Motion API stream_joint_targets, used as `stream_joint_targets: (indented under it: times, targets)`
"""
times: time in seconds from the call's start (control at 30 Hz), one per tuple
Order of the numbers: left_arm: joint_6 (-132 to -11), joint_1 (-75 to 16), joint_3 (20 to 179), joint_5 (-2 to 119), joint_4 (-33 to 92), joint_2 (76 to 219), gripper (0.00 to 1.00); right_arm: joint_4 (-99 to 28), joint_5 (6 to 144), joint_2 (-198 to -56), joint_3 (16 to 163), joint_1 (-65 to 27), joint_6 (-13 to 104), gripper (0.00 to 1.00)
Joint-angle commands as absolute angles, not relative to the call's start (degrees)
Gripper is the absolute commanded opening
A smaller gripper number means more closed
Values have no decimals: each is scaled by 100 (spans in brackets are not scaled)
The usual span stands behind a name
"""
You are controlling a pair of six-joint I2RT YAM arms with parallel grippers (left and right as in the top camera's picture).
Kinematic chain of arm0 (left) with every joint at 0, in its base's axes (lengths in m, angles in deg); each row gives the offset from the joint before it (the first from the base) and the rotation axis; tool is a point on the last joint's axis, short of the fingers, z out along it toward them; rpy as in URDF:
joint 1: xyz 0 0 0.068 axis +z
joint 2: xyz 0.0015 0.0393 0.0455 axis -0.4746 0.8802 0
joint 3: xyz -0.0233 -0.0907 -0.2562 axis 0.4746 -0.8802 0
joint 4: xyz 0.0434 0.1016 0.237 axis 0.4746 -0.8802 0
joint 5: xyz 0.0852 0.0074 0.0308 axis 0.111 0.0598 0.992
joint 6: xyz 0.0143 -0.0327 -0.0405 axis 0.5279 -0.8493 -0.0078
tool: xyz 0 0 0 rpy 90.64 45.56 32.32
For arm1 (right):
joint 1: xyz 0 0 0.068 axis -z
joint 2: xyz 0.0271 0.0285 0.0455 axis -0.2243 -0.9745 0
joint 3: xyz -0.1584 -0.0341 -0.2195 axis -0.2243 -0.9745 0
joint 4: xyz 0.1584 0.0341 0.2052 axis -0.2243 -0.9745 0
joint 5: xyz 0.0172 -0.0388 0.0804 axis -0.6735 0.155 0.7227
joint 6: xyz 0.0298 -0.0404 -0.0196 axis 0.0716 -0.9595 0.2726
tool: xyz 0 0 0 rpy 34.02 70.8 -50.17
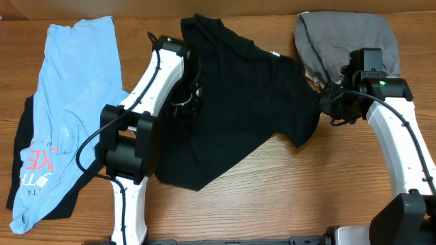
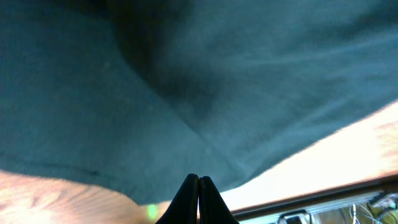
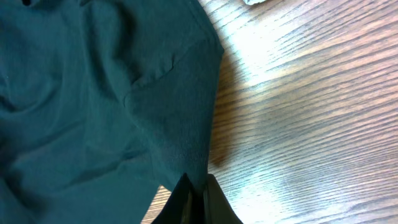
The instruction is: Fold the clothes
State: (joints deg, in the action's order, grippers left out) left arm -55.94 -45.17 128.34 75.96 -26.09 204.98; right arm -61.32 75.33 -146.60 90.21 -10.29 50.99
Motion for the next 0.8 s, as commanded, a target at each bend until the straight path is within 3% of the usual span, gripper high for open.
stream_joint_targets:
  times: [0.0,0.23,0.47,0.77]
  targets:
    - [-5554,-4519,12285,7537,-2229,20474,4,-6106,7478,-14636,9049,-994,5040,4]
    - [-5710,-4519,11503,7620,-930,20476,4,-6102,7478,-14636,9049,-994,5040,4]
    - [-5948,-4439,10932,8501,589,20500,4,-6084,7478,-14636,9049,-994,5042,4]
    - [-5415,-4150,10947,8816,2925,20509,4,-5925,7478,-14636,9049,-994,5040,4]
